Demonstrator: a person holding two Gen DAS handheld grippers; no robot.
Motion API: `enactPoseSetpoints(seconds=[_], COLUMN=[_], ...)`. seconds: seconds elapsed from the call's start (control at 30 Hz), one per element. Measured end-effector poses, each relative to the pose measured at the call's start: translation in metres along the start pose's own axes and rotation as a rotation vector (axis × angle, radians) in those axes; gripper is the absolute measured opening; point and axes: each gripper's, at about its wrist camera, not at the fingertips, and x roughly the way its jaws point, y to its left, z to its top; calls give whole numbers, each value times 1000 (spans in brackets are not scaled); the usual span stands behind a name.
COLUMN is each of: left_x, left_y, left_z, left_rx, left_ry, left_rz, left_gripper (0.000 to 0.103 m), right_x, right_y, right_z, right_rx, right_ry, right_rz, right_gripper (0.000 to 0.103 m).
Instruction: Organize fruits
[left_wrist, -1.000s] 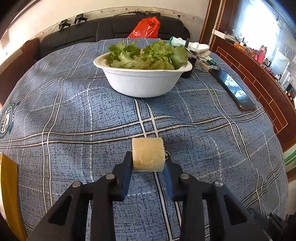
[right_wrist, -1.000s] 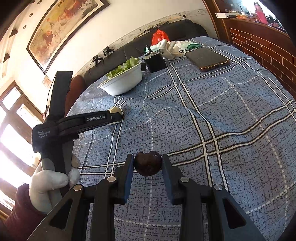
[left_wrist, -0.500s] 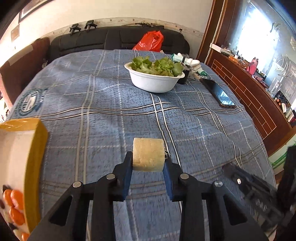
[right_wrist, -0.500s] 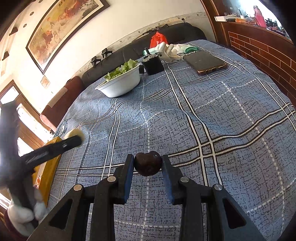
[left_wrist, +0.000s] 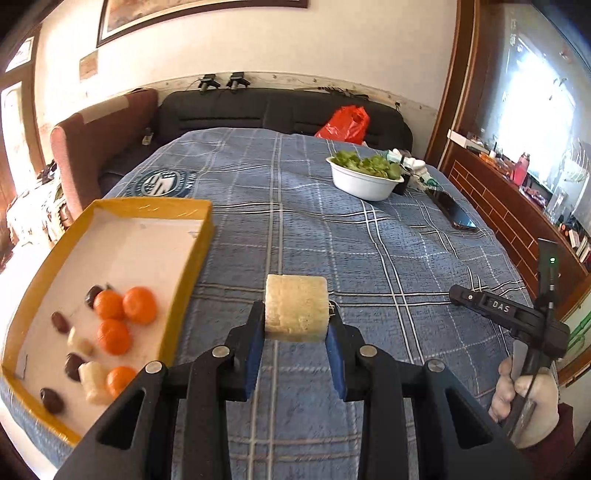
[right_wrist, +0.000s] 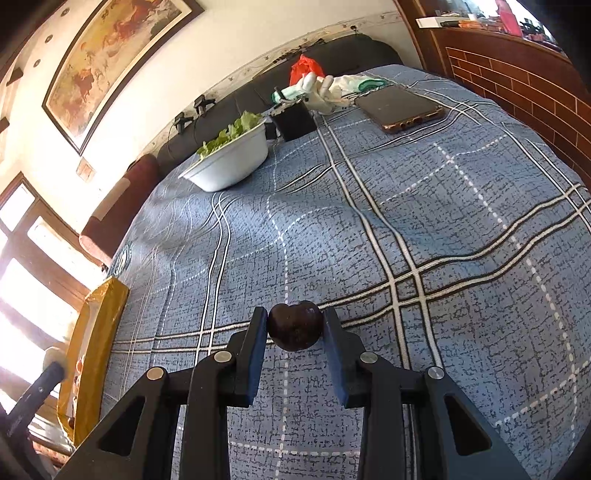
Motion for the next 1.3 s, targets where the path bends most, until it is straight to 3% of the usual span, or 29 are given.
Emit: enactPoseSetpoints(seconds=[0.3, 0.5, 0.83, 1.3], left_x=[-38, -53, -77, -96], left_y=[52, 65, 74, 76], left_z=[-15, -27, -34, -39], left_rx=[-119, -163, -168, -144], left_ry=[-39, -49, -83, -131], left_rz=[-9, -27, 0, 32], left_gripper=[30, 30, 30, 30], right_x=[-30, -58, -85, -99], right_y=[37, 71, 131, 167], right_z=[-33, -49, -77, -106], right_rx=[-75, -136, -260, -311], right_ry=[24, 5, -27, -32], right_rz=[2, 31, 67, 121], right_gripper=[33, 33, 34, 34])
